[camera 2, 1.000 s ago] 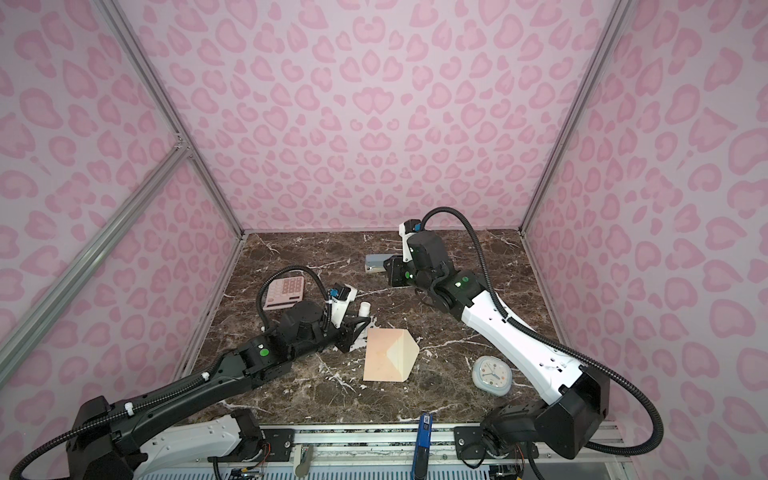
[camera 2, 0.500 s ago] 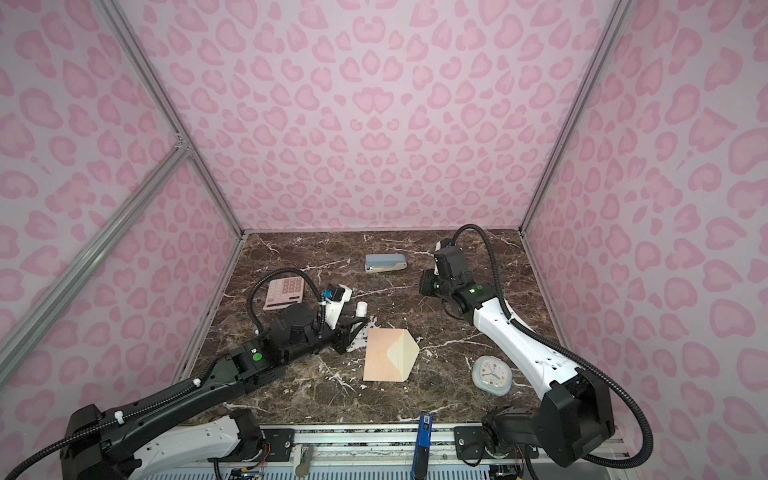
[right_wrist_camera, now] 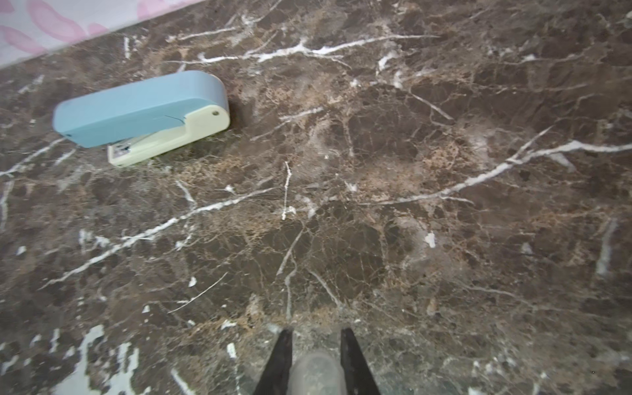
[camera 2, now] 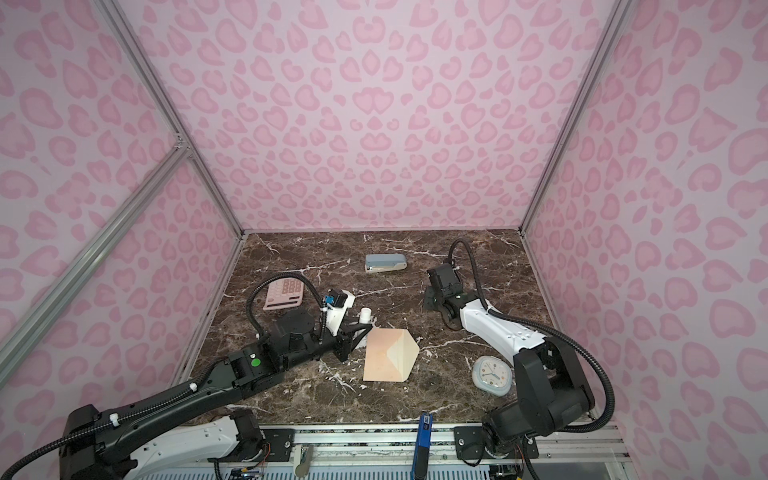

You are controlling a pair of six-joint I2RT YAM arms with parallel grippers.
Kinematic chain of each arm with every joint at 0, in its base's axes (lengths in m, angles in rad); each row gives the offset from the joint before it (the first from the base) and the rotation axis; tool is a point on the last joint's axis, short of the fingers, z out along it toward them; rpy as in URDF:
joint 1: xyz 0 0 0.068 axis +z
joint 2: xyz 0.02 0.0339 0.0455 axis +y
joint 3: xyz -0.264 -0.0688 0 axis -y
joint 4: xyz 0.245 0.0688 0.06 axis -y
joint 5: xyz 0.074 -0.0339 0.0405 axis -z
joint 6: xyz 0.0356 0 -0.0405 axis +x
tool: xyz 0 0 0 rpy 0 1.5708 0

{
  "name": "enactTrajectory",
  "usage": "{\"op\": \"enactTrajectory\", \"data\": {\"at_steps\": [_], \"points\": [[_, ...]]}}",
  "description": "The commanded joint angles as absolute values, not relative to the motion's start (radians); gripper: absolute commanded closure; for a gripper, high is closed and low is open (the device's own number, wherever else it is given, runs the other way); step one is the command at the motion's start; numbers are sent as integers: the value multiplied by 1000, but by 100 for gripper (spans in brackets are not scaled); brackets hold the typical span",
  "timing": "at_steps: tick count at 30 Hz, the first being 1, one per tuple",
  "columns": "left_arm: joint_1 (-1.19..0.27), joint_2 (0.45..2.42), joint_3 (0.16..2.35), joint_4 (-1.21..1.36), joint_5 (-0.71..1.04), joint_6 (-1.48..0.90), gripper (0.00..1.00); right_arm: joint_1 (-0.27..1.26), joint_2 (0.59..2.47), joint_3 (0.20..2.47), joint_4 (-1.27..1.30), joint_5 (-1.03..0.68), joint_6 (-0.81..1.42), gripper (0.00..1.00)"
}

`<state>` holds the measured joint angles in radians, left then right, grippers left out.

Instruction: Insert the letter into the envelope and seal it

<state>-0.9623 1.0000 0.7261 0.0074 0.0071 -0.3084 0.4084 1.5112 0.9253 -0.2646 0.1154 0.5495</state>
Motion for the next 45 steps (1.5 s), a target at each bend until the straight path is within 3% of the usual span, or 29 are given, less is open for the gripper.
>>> {"op": "enactTrajectory", "data": {"at_steps": [1,19,45], "points": [[-968,999,729,48,-12,-313,96,408,1547,912,-180,175,561,79],[-973,995,720,49,-13,-314,96,429,1693,886,-97,230,543,74],[-974,973,718,29,-23,-316,96,442,1744,835,-53,258,545,68]]}}
